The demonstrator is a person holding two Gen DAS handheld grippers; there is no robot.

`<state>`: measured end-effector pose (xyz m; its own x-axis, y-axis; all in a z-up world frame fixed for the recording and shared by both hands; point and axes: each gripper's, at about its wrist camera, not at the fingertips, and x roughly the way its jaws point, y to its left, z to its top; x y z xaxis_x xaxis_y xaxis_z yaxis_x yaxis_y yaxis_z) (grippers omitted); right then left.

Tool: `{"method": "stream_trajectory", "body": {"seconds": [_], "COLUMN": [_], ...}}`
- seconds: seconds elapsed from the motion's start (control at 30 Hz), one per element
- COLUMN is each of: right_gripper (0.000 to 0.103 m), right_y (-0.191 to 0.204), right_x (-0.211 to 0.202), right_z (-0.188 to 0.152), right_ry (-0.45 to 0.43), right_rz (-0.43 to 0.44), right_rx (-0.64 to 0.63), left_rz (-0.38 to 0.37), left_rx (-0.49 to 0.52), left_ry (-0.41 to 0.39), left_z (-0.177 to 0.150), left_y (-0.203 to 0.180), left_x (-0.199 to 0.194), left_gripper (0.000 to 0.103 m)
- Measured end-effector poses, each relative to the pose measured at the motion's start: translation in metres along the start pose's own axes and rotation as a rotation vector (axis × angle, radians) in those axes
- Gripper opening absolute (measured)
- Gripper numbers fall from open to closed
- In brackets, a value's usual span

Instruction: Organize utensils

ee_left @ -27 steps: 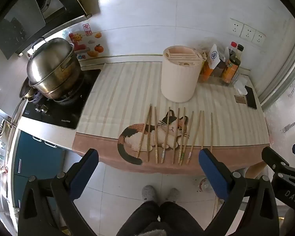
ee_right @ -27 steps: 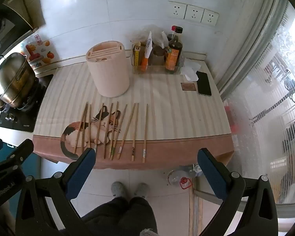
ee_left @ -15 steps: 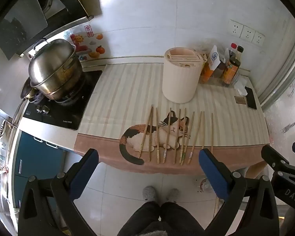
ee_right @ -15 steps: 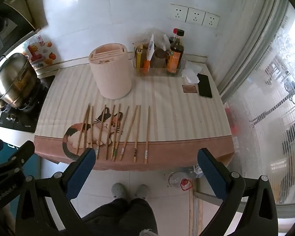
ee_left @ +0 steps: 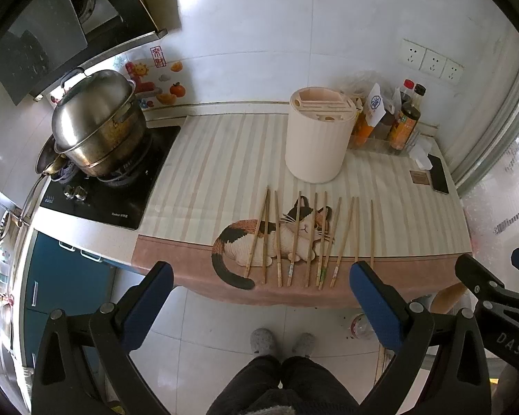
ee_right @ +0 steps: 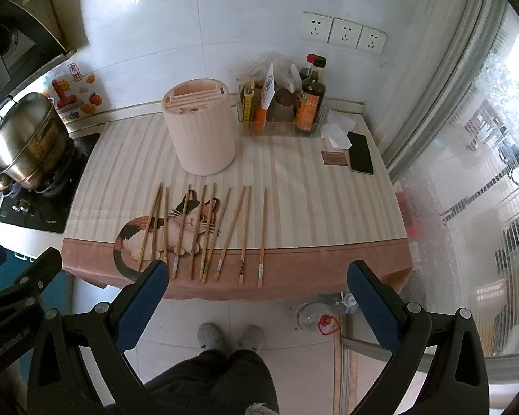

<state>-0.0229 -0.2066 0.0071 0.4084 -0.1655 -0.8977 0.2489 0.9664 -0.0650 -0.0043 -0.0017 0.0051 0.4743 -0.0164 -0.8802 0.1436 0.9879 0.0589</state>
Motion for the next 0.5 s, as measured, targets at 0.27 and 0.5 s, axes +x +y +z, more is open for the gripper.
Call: {"method": "stream_trajectory", "body": {"seconds": [0.27,0.5], "right_gripper": [0.103,0.103], "right_y": [0.003,0.002], "right_x": [-0.006,-0.006], "right_z": [0.002,0.000], "right_ry": [-0.009,-0.009], "right_rz": [-0.005,-0.006], "right_rx": [-0.002,-0.002], "left_rz": [-0.006,-0.010], "left_rx": [-0.004,-0.002], "left_ry": [-0.005,-0.008], "left_z": [0.001,0.001], "left_y": [0.005,0.008], "left_x": [-0.008,-0.011], "left_gripper": [0.103,0.103]}}
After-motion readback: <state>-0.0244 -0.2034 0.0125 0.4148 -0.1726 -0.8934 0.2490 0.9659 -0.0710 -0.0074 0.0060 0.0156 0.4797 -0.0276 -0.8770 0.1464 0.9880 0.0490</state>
